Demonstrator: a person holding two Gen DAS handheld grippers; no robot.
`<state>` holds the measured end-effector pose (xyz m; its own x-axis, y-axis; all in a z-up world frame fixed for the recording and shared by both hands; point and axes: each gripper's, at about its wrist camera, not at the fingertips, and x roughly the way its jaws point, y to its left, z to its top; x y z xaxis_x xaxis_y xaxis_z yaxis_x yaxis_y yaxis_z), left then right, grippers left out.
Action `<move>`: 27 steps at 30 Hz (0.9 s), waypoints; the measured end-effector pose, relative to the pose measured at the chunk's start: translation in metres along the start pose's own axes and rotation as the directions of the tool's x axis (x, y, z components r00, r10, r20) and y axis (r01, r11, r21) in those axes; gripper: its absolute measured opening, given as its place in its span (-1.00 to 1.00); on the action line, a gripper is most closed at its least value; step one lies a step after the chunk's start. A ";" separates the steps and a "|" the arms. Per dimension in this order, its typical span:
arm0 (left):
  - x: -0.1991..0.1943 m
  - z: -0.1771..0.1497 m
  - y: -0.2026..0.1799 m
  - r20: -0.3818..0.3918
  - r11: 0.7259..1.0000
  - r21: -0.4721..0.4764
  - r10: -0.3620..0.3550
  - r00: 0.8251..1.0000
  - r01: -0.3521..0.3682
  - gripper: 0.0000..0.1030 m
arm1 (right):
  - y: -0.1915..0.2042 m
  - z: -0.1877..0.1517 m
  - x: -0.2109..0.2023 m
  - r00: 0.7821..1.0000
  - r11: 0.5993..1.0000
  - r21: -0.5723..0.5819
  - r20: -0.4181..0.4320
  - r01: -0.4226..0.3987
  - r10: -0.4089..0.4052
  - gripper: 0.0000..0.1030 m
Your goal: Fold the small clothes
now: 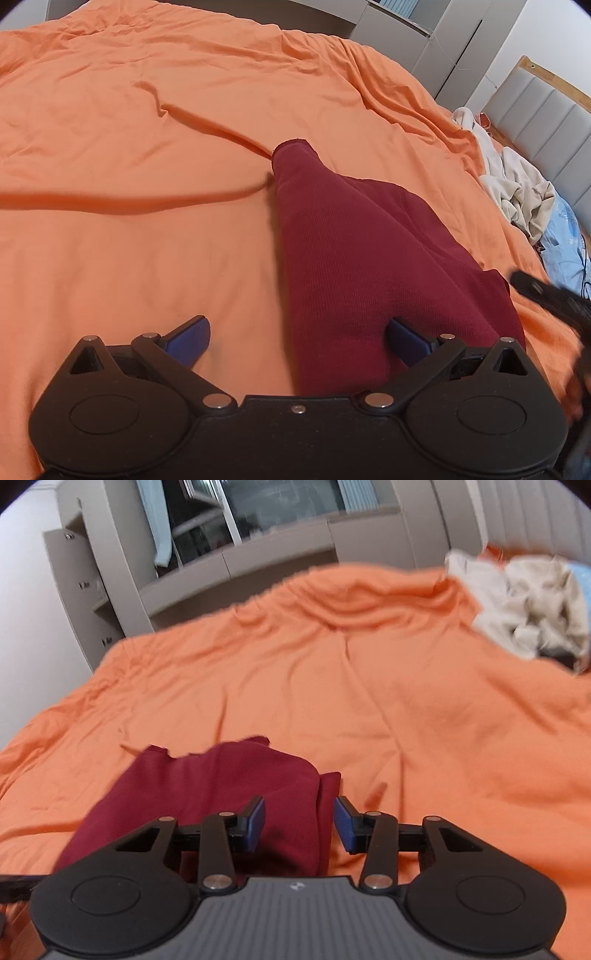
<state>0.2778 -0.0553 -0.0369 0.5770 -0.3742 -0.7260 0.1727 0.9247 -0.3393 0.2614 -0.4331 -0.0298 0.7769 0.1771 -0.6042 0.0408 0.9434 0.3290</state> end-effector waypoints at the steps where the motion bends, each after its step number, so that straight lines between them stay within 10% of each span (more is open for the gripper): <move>1: -0.001 0.000 -0.001 0.003 1.000 0.002 -0.002 1.000 0.002 0.99 | -0.004 0.002 0.009 1.000 1.000 0.022 -0.021 -0.019 0.020 -0.39; 5: -0.005 0.004 -0.001 0.048 1.000 0.006 -0.021 0.999 0.021 0.99 | -0.012 -0.006 0.020 0.998 0.997 0.067 -0.049 -0.046 0.049 -0.88; 14: 0.011 0.039 -0.005 0.083 0.999 0.047 0.003 0.997 -0.007 0.99 | -0.017 -0.025 0.003 1.000 0.995 0.101 -0.006 0.009 -0.008 -0.89; 21: 0.030 0.042 0.010 0.029 1.000 0.010 -0.016 0.999 0.015 0.99 | -0.031 -0.027 0.004 0.999 0.982 0.185 0.004 -0.033 0.033 -0.20; 27: 0.034 0.036 0.015 0.027 0.999 -0.021 -0.027 0.999 0.027 0.99 | -0.038 -0.029 0.012 0.993 0.967 0.229 0.009 -0.115 0.116 -0.09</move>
<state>0.3290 -0.0520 -0.0453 0.5934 -0.3967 -0.7003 0.1714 0.9124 -0.3716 0.2512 -0.4588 -0.0704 0.7823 0.2825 -0.5551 0.0943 0.8272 0.5539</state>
